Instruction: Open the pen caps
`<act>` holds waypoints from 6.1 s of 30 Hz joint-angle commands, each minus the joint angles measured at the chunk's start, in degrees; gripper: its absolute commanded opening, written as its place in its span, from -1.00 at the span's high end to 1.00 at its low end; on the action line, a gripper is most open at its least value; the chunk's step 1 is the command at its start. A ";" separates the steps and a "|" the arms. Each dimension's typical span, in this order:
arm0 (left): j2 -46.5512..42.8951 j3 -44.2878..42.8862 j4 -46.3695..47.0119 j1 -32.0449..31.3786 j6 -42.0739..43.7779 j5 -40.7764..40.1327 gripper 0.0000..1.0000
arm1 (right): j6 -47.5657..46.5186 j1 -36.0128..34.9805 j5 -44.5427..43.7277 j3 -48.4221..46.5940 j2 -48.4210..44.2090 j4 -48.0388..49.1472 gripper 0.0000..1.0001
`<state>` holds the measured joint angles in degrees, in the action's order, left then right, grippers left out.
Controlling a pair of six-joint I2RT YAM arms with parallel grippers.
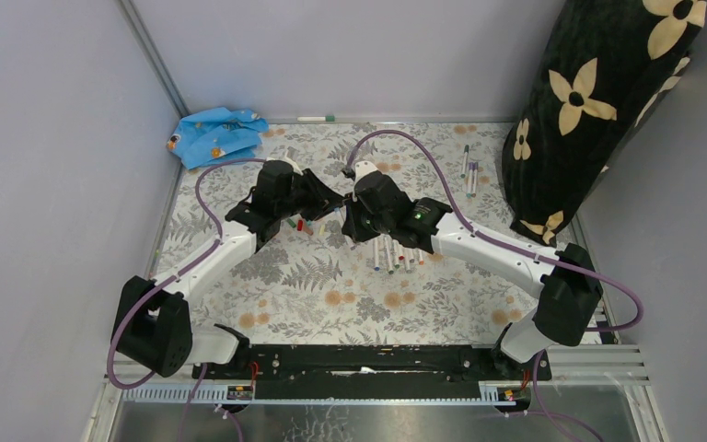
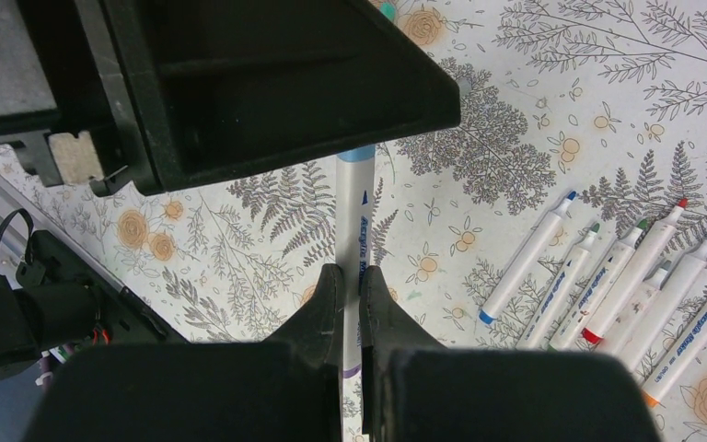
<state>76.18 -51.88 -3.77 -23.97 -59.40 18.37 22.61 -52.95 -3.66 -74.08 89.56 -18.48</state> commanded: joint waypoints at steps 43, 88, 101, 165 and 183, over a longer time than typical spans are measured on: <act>8.16 -3.90 3.37 9.57 0.12 6.93 1.00 | -1.36 -0.49 0.33 3.19 2.28 3.64 1.00; 14.16 -14.37 0.72 15.78 4.06 -1.95 1.00 | 6.97 -7.35 -0.22 22.84 -3.94 11.25 1.00; 12.45 -12.23 -7.07 16.33 13.08 -4.67 1.00 | 6.19 -7.89 -8.92 19.52 -5.08 8.22 1.00; -0.07 2.37 -9.89 9.64 15.37 -15.66 -0.17 | 2.93 8.44 -26.22 -1.44 12.20 1.59 -0.09; -2.00 0.95 -3.14 6.56 11.31 -10.31 -0.26 | -4.21 36.14 -21.81 -27.73 34.34 -0.64 -0.29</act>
<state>74.87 -49.69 -11.81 -16.45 -46.72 7.01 20.21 -19.64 -26.00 -95.13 118.80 -17.61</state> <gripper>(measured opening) 0.629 0.642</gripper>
